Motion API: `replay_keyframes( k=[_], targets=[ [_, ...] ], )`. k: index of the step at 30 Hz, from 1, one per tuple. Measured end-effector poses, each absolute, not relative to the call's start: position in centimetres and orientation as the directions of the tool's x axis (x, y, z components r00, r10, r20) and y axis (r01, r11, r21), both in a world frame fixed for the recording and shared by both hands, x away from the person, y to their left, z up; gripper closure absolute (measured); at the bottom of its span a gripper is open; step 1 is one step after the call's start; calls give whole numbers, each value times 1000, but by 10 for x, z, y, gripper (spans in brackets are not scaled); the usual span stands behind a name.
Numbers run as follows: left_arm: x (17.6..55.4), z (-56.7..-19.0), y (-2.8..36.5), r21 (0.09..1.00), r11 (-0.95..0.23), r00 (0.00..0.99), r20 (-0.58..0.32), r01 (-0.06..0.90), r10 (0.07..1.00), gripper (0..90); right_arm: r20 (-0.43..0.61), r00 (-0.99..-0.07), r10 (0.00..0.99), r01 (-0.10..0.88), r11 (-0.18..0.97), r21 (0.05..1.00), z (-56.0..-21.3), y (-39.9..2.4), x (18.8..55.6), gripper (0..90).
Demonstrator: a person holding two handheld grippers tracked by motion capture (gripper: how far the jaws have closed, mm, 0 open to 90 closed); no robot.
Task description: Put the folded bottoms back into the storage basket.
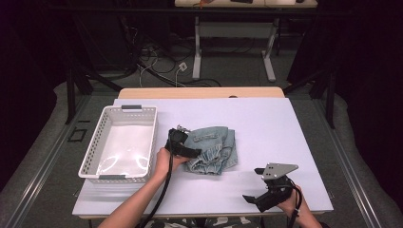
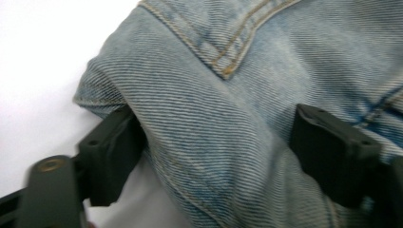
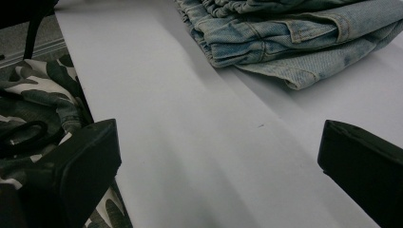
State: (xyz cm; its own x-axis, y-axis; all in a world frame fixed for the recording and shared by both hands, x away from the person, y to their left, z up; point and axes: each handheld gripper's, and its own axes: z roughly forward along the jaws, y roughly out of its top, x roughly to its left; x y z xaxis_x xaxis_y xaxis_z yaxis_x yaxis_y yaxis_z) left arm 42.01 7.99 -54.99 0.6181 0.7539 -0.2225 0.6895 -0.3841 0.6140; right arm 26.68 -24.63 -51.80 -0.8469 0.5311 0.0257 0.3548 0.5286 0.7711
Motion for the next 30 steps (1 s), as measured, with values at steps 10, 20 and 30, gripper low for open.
replay_keyframes(
  k=[10, 20, 30],
  targets=[
    [420, -552, 84, 631, -359, 645, -305, 688, 700, 541, 25, -850, 526, 354, 536, 767, -518, -245, 267, 3],
    [414, -550, 83, 670, -335, 647, -286, 663, 707, 658, 21, -852, 523, 351, 540, 765, -519, -245, 267, 4],
    [407, -542, 81, 704, -316, 653, -272, 636, 707, 686, 19, -853, 521, 347, 539, 768, -518, -246, 267, 4]
  ],
)
